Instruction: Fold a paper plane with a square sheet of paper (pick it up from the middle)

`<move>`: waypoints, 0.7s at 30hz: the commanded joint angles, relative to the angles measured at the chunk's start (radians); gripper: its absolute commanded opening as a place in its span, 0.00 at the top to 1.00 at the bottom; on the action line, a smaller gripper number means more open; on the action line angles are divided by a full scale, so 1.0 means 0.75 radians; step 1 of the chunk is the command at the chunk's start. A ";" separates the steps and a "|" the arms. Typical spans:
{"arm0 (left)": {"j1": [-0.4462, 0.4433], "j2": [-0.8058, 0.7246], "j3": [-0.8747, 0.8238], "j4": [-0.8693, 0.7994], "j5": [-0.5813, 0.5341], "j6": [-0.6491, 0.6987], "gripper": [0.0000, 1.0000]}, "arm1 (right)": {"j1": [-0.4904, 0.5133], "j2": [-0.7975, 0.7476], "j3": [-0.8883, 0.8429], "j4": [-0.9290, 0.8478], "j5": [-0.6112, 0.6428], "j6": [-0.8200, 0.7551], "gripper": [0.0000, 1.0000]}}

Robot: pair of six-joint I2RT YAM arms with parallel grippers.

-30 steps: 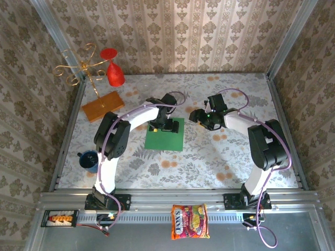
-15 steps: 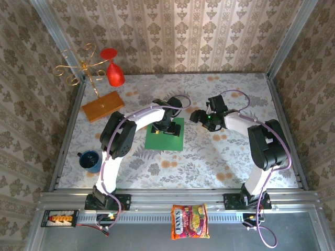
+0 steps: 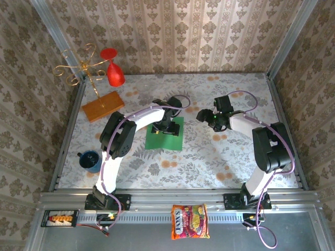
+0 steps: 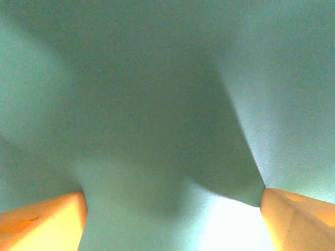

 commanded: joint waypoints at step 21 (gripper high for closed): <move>0.067 -0.154 -0.111 0.098 -0.030 -0.109 0.08 | 0.001 -0.051 -0.079 0.094 0.003 0.032 0.05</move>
